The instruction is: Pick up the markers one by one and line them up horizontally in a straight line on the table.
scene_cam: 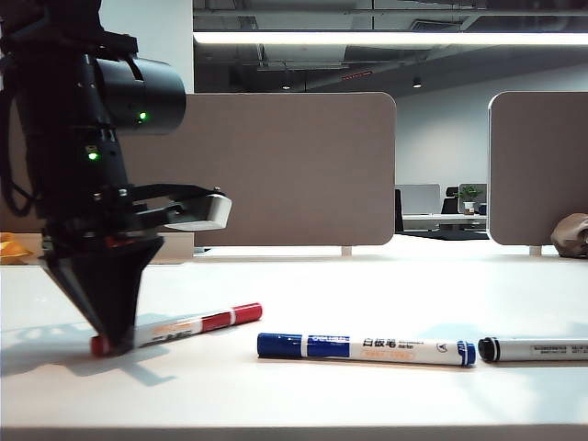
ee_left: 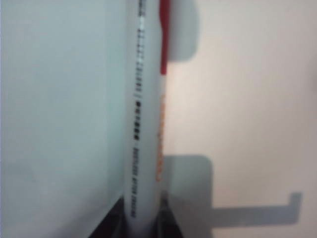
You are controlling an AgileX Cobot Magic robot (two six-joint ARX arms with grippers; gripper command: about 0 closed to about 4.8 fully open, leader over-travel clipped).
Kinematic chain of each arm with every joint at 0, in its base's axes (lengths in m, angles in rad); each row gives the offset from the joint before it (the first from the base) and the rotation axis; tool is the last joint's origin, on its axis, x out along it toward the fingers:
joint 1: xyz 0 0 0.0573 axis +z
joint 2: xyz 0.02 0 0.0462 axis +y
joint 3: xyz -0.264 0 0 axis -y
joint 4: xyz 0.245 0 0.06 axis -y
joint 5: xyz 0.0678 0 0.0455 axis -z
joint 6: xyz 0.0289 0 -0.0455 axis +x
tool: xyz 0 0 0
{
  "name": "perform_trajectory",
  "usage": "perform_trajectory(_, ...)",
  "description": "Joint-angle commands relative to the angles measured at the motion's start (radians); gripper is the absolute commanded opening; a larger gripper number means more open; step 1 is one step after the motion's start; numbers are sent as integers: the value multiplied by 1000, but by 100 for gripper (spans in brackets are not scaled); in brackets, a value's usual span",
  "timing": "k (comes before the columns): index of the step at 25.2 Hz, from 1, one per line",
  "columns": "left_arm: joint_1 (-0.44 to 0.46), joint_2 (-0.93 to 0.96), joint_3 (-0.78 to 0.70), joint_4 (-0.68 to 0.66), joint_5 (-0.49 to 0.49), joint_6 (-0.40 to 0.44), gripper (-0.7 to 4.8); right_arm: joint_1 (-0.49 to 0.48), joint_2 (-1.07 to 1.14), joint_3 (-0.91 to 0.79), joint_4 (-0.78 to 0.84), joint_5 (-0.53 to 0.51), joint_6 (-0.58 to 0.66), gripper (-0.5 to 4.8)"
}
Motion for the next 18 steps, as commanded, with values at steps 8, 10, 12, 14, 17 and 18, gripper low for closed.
perform_trajectory(8,6,37,-37,-171,-159,100,66,-1,-5,2,7,-5,-52,-5)
perform_trajectory(10,6,37,-37,-178,-161,115,66,-1,-5,2,6,-5,-57,-6)
perform_trajectory(12,6,23,-38,-188,-182,158,67,-1,-5,2,6,-5,-59,-5)
perform_trajectory(14,6,6,-38,-191,-195,197,67,-1,-5,2,6,-5,-60,-5)
perform_trajectory(17,6,-17,-38,-187,-225,223,82,-1,-5,2,7,-6,-60,-6)
perform_trajectory(18,6,-32,-38,-184,-225,243,83,-1,-5,2,7,-22,-60,-5)
